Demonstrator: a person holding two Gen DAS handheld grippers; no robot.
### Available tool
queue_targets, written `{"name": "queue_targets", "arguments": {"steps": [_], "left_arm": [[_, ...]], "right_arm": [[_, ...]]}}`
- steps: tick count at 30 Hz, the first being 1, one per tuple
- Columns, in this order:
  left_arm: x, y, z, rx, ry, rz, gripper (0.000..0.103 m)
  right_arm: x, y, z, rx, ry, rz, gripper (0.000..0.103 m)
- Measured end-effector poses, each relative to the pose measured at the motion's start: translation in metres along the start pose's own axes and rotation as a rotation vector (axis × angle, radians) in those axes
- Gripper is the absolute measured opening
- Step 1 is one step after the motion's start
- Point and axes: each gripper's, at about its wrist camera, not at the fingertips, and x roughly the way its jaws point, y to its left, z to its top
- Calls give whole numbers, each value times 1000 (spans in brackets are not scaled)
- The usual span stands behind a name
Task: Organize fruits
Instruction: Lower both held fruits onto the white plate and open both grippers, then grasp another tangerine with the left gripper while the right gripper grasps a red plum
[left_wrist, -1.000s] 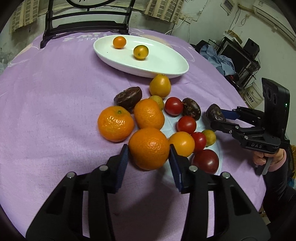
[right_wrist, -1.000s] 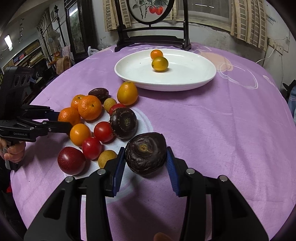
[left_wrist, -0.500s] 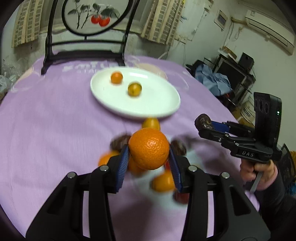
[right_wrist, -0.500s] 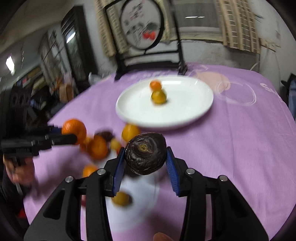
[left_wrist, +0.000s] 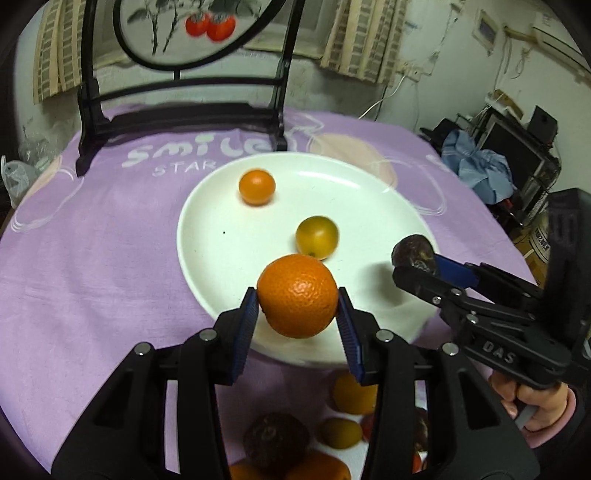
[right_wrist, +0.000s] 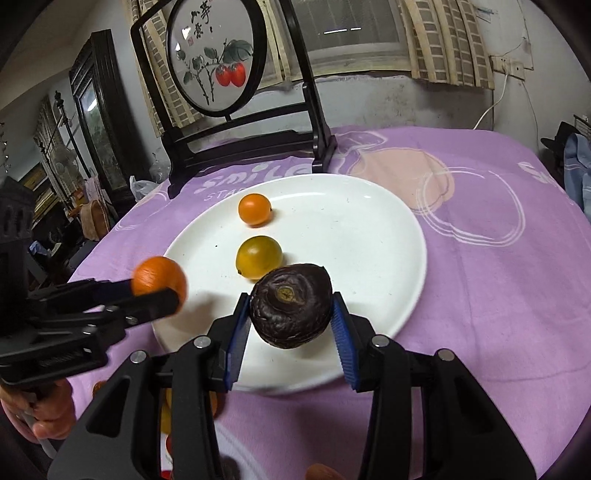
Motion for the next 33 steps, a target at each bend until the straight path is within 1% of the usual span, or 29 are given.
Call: {"name": "queue_targets", "arguments": {"steps": [1,2,3,5,6,7,8,11,12,13,15,17,19,21,23,25,26,28,30,33], "left_arm": [[4,1,1,-6,11,6,44],[6,2,2,-11,21,14,44],[8,2,3,-14,26,21,45],[0,3,2,-17,4,13,57],[-5,3,2,-17,-7,13,66],[-15,4,2,-18,-30,15,72],[-25,4,1,-15,-55,16,74],[-46,8,-2,-7,-98,30,85],[-52,11,-6,-13,-113,44,92],[-57,15,-10,-23,-124,61,96],[-64,25,-21,-49,-138,98,97],[-70,35,-32,-62,-131,109,97],[-77,44,-44,-70,-128,112,98],[-83,48,-53,-68,-131,133,98],[-88,54,-63,-69,-129,156,99],[-90,60,-71,-74,-116,173,99],[-91,63,-73,-78,-114,180,99],[-95,69,-75,-98,-118,185,99],[-97,72,-78,-112,-118,179,99],[-97,72,-78,-111,-111,173,99]], "right_arm": [[2,2,-1,-5,3,-2,45],[2,4,-3,-13,4,-6,49],[2,6,-5,-27,8,-12,50],[-3,10,-7,-49,7,-26,51],[-7,12,-7,-57,-1,-31,51],[-15,14,-9,-64,-12,-20,51],[-19,15,-9,-68,-16,-7,51],[-36,20,-17,-73,-17,38,52],[-41,21,-20,-72,-12,54,54],[-47,23,-25,-69,-3,77,56],[-57,29,-33,-72,4,118,61],[-72,40,-43,-103,8,166,61],[-87,55,-56,-165,14,217,64],[-98,69,-70,-230,38,244,64],[-109,83,-91,-302,67,243,64],[-117,93,-112,-352,94,215,64],[-119,96,-120,-363,109,205,64],[-120,100,-134,-373,145,213,64],[-118,104,-140,-380,166,222,64],[-112,107,-144,-398,184,211,62]]}}
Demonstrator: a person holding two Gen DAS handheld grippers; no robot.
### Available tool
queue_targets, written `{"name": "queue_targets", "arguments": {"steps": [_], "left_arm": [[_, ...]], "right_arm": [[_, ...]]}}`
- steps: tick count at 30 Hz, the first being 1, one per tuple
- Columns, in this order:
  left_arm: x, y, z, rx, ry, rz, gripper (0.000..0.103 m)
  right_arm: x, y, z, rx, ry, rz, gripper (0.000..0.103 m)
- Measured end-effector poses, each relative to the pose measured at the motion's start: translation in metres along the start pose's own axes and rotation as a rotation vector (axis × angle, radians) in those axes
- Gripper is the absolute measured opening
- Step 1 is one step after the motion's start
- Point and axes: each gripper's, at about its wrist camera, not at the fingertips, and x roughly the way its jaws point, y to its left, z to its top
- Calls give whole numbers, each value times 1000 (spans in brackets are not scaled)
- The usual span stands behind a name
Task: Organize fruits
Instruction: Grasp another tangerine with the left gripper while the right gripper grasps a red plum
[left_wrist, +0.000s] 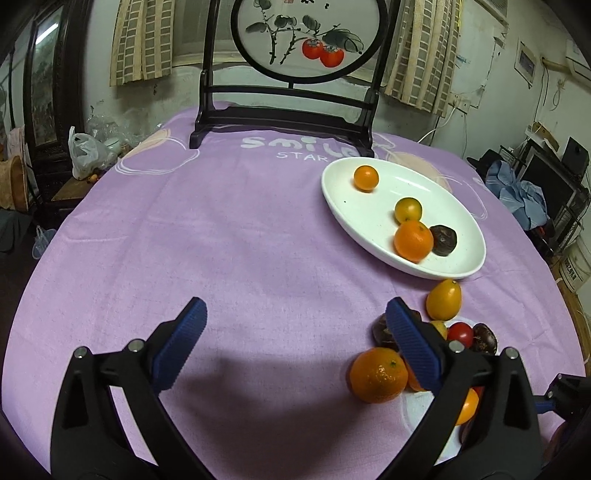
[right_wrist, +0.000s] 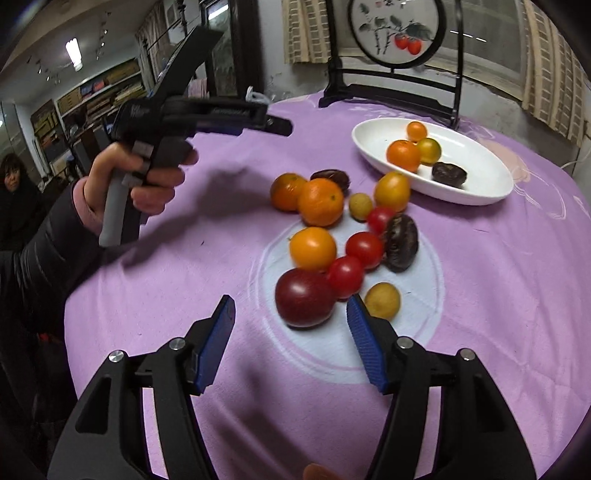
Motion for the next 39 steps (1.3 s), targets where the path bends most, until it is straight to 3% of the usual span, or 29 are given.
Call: {"name": "queue_targets", "arguments": {"steps": [9,14,18,20,26,28,39], "left_arm": [[-4,-4,0,24,-3,0,99],[-12,-3,-2,56,-22,-3,99],[-18,-13,-11,182,-1,-114,98],[-22,-25,-23,291,-12,-149,97],[-19,-53,-47,476,19,-235,75],[-15,-55,-50,502,34,-241,68],[9,-58,-60,542,92,-193,52]], "right_arm": [[14,-11,4,67,48,-12,42],[10,-19,6,107,25,20,39],[-3,-33,10,184,-38,91,39],[-7,-38,10,204,-57,92,39],[-10,-42,9,233,-61,68,39],[-11,-42,8,235,-64,68,39],[-15,-40,6,230,-62,62,39]]}}
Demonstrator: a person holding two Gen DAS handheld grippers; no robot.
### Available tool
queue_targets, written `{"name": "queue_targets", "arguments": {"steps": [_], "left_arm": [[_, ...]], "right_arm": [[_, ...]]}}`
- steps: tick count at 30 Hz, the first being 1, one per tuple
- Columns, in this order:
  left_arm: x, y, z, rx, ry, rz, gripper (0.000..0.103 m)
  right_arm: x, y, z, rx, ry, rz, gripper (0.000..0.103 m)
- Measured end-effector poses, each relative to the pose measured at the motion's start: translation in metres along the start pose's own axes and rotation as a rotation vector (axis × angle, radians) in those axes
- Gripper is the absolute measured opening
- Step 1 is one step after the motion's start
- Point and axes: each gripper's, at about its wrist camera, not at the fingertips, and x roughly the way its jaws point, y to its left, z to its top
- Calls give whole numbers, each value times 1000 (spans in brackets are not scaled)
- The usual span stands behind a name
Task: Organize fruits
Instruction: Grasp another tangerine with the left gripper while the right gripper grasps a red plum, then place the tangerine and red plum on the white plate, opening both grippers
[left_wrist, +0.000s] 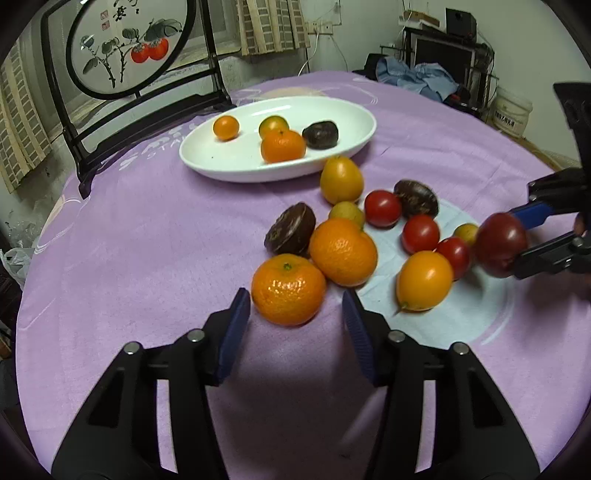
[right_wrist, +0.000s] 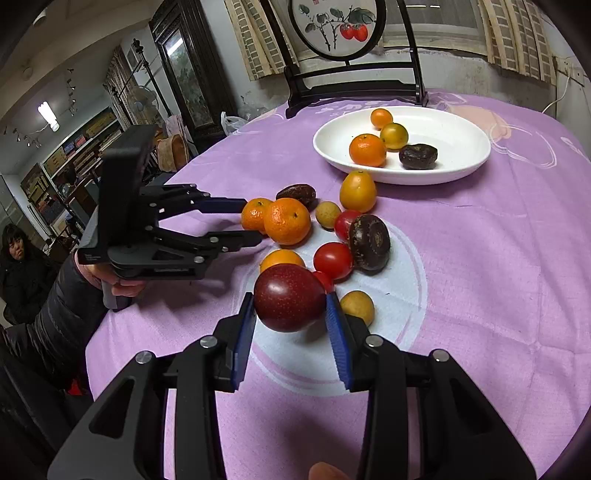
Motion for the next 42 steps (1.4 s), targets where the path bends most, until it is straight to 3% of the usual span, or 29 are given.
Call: {"name": "queue_targets", "arguments": {"steps": [3,15,18,24,29,34,42], "left_arm": [[6,0,0,5,11,30,49],[3,1,1,-8,11,29,44],[-11,4,4,-30,-43,26,44],[-31,20,29,-175,-158,-58,44],[-9,35,73,-289,-172,-15,44],[29,48,103,-361,-126,12,44],[58,59,118,-380,-90,38,44]], "right_arm": [[-1,0,0,-1,-2,-6,39],[-4,1,0,-2,-16,-2,39],[-7,-2,3,12,-46,14,39],[-15,-25,30,84,-163,-6,39],[-3,-55,66,135,-246,-119,39],[23,-86,90,172,-239,-200,39],[43,-102,99,177,-212,-224,40]]}}
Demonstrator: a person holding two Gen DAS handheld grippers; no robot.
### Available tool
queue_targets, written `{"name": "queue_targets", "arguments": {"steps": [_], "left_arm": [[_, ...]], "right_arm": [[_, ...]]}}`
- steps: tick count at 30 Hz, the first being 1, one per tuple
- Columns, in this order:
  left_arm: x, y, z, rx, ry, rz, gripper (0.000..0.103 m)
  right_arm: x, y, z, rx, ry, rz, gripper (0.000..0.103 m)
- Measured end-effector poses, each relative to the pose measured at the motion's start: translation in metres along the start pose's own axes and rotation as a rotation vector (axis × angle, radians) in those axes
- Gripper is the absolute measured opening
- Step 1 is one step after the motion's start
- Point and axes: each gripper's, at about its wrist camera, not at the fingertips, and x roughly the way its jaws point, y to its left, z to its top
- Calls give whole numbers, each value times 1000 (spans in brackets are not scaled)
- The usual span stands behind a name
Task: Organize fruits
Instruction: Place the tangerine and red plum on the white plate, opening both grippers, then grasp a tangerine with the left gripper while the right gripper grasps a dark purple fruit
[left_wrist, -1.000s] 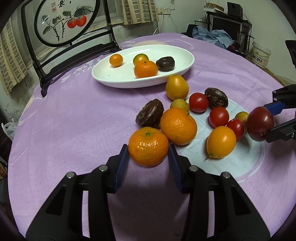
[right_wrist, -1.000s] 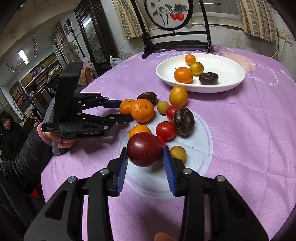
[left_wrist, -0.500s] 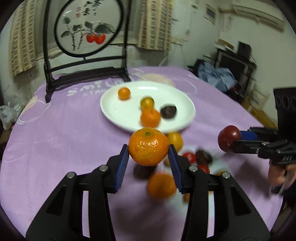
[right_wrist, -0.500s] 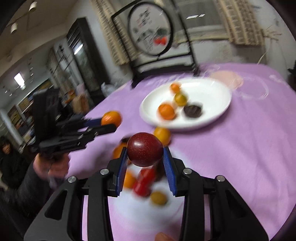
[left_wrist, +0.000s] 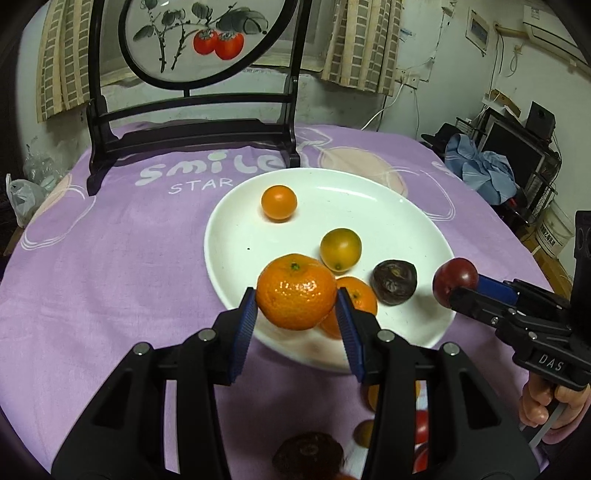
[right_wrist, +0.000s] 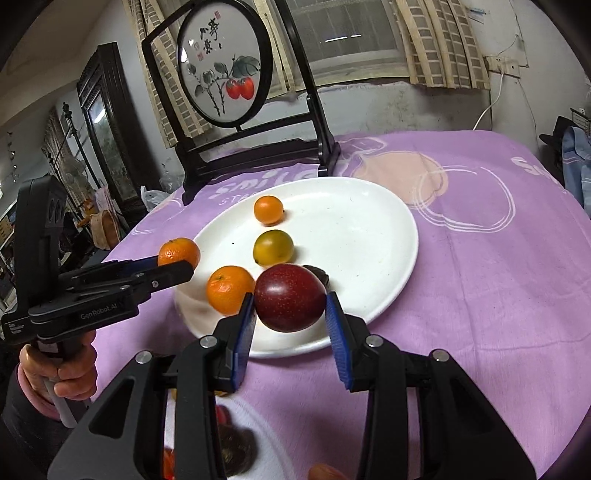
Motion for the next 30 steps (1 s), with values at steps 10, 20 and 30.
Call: {"name": "queue_targets", "arguments": {"steps": [10,20,30], "left_arm": [[-38,-2,-1,6,-80,10,78],[-69,19,-38,-34,-96,40,87],[-79,28,-60,-45,-72,26,87]], "right_arm": [[-30,18,-6,-43,-10,88,47],[-29,39,-41,-93,149,190,47],[-25,33,-57,-56,244,228,47]]}}
